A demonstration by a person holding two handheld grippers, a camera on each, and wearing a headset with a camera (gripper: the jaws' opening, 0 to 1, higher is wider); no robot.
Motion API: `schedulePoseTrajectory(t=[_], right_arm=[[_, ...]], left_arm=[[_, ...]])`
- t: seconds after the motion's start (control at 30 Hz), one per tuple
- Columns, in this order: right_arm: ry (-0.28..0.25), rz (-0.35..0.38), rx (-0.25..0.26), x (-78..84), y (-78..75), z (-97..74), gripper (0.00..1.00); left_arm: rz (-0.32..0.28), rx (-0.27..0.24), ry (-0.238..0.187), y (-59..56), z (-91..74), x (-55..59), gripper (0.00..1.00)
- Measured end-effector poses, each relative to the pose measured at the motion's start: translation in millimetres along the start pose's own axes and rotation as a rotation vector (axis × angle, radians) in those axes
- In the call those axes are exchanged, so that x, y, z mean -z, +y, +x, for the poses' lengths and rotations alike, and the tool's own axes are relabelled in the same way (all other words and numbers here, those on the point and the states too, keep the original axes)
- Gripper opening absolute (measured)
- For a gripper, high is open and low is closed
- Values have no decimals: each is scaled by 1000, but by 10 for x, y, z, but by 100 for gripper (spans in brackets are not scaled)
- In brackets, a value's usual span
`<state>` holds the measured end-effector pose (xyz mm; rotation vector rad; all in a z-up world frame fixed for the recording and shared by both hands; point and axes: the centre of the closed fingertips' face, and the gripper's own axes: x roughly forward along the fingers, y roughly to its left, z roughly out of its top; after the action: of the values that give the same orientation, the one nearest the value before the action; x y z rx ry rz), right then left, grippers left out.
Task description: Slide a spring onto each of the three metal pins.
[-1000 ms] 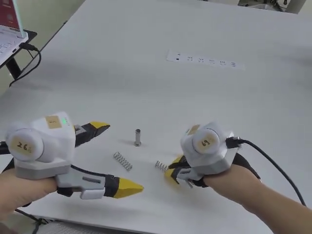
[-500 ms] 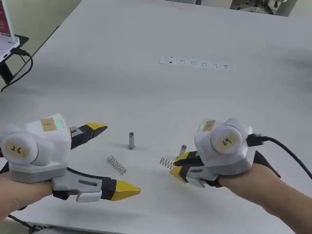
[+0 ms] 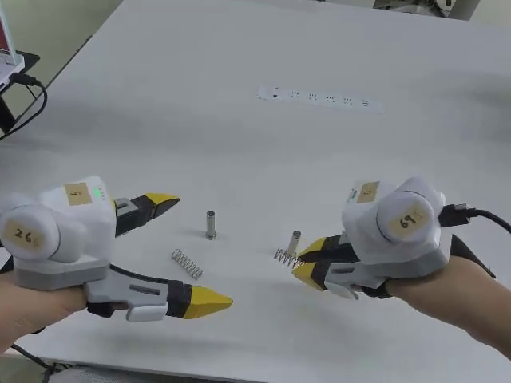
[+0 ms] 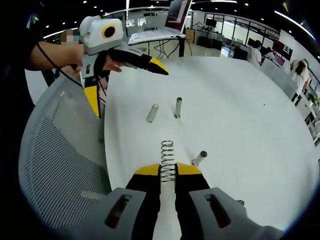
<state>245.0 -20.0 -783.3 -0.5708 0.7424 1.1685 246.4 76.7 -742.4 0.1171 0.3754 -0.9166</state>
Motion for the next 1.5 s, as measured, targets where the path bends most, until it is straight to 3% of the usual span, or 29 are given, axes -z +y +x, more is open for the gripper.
schedulePoseTrajectory(t=[0.13,0.27,0.37,0.4,0.5,0.7,0.9,1.13,1.37,1.5], right_arm=[[7,-21,-14,30,21,-11,7],[9,-39,-27,38,59,-34,7],[9,-59,-35,38,74,-62,7],[11,-63,-40,42,76,-74,7],[18,-85,-45,54,76,-111,7],[17,-118,-58,51,94,-167,7],[4,-136,-68,33,164,-204,7],[-9,-195,-78,21,198,-232,7],[-46,-230,-93,-51,235,-295,7],[-69,-266,-99,-88,268,-319,7]], left_arm=[[33,-16,-49,1,15,-146,91],[45,21,-78,-74,62,-253,87],[51,69,-55,-158,139,-210,81],[29,113,-32,-228,173,-154,78],[44,165,2,-313,242,-80,67],[16,246,-18,-492,362,-142,52],[21,296,5,-600,481,-87,42],[18,331,-20,-672,559,-156,35],[28,351,-23,-735,612,-155,31],[25,366,-35,-779,630,-191,24]])
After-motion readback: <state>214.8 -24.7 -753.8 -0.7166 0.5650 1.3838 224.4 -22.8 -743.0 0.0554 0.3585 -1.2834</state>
